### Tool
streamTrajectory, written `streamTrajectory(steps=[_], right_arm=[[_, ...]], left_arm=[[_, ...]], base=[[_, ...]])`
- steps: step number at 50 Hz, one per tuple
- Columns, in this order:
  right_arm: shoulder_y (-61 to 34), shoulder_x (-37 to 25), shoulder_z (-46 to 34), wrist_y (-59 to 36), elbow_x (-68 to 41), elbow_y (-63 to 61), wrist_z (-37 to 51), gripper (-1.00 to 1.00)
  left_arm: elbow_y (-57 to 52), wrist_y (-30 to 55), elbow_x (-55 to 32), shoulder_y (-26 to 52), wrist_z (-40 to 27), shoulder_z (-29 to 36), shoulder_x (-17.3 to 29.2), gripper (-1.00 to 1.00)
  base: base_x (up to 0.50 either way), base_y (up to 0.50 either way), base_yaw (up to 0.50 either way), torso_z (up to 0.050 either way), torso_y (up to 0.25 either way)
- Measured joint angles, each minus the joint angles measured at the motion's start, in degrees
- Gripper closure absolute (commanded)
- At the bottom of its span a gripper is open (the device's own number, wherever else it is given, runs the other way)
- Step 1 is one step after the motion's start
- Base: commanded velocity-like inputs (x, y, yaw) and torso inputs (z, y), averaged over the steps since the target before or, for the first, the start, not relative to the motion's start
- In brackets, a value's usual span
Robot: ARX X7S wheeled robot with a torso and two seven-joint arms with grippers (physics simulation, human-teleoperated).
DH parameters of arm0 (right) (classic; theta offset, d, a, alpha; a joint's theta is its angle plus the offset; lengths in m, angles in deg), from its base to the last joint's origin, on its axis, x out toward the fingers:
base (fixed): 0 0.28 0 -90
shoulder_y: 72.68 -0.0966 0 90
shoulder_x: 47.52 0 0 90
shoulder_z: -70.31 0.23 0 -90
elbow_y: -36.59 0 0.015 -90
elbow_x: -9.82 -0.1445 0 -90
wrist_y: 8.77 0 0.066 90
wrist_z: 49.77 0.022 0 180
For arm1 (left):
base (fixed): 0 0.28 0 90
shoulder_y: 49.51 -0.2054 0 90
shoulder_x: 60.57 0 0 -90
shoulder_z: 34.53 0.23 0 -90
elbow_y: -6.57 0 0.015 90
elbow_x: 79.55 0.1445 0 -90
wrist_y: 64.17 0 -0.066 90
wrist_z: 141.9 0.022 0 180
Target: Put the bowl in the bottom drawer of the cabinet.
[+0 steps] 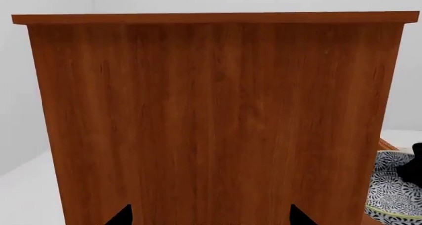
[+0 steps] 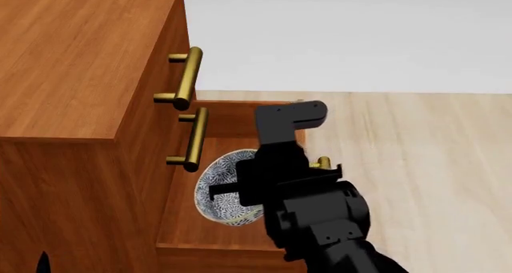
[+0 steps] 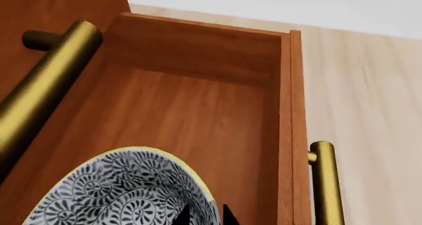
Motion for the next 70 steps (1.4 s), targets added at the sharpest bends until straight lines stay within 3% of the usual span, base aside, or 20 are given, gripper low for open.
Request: streamTrajectory(steps=[20, 32, 47, 70], right_arm=[[-1.96, 0.15, -25.41, 7.76, -25.68, 3.54, 0.95, 1.00], [-2.57, 0.17, -35.72, 10.64, -35.95, 4.16, 1.14, 1.00], [-2.42, 0.18, -41.10, 11.86, -41.37, 4.69, 0.94, 1.00], [-2.50, 0.21, -42.31, 11.83, -43.42, 4.94, 0.32, 1.00]], left_arm=[[0.48, -0.58, -0.24, -0.23, -0.08, -0.03, 0.17, -1.00], [0.67, -0.83, -0.39, -0.29, -0.15, -0.04, 0.28, -1.00], [0.68, -0.77, -0.63, -0.12, -0.33, 0.02, 0.44, -1.00], [1.01, -0.54, -1.04, 0.47, -0.54, 0.15, 0.63, -1.00]], base=[[0.00, 0.00, 0.00, 0.000, 0.000], [0.00, 0.00, 0.00, 0.000, 0.001], [0.00, 0.00, 0.00, 0.000, 0.000], [0.00, 0.00, 0.00, 0.000, 0.000]])
